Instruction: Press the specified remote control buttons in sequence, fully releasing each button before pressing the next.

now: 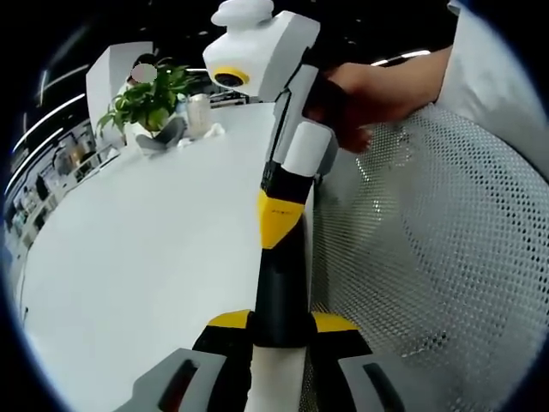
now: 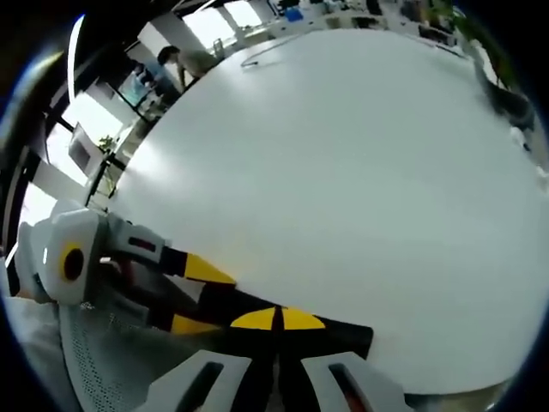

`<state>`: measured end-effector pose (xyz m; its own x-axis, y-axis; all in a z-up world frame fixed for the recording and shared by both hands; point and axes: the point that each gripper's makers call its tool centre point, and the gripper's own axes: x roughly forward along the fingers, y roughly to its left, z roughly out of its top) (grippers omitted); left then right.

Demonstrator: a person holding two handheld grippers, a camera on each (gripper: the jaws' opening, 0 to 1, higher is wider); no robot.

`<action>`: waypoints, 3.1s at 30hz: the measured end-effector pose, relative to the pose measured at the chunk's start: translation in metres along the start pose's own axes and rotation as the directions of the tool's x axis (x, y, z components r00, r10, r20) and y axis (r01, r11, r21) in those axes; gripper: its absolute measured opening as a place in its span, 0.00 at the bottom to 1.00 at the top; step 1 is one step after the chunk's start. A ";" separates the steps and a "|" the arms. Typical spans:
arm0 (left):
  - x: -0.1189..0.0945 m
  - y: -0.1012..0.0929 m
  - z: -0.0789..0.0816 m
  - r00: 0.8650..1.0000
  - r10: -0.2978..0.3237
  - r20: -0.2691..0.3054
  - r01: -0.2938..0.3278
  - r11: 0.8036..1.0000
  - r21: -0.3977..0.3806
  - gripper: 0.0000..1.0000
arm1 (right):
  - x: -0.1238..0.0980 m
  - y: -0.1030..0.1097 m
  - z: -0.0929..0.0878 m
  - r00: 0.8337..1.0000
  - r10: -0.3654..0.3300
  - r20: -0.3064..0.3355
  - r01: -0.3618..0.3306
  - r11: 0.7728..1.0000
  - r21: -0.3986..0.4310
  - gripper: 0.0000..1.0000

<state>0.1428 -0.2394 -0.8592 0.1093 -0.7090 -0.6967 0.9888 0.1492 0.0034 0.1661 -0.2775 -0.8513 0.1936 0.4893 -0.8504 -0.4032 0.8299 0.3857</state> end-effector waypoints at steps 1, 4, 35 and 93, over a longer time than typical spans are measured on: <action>0.000 0.000 0.000 1.000 0.000 0.000 0.000 1.000 0.000 0.24 | -0.001 0.000 0.000 1.000 -0.003 -0.002 0.003 1.000 0.001 0.00; 0.000 -0.001 0.000 1.000 0.001 -0.007 -0.001 1.000 0.009 0.24 | -0.005 -0.002 0.001 1.000 -0.007 0.002 0.007 1.000 0.026 0.00; 0.001 0.002 0.001 1.000 0.011 0.013 -0.010 1.000 -0.030 0.25 | -0.002 0.001 -0.007 0.997 -0.068 -0.026 0.066 0.994 -0.087 0.00; 0.000 0.014 0.001 0.998 0.065 0.023 -0.063 0.995 -0.076 0.26 | -0.003 0.005 -0.007 0.999 0.012 -0.030 -0.009 0.996 0.092 0.00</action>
<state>0.1571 -0.2385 -0.8586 0.1761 -0.7134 -0.6782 0.9693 0.2458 -0.0070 0.1569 -0.2768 -0.8494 0.1619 0.4906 -0.8562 -0.3210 0.8466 0.4244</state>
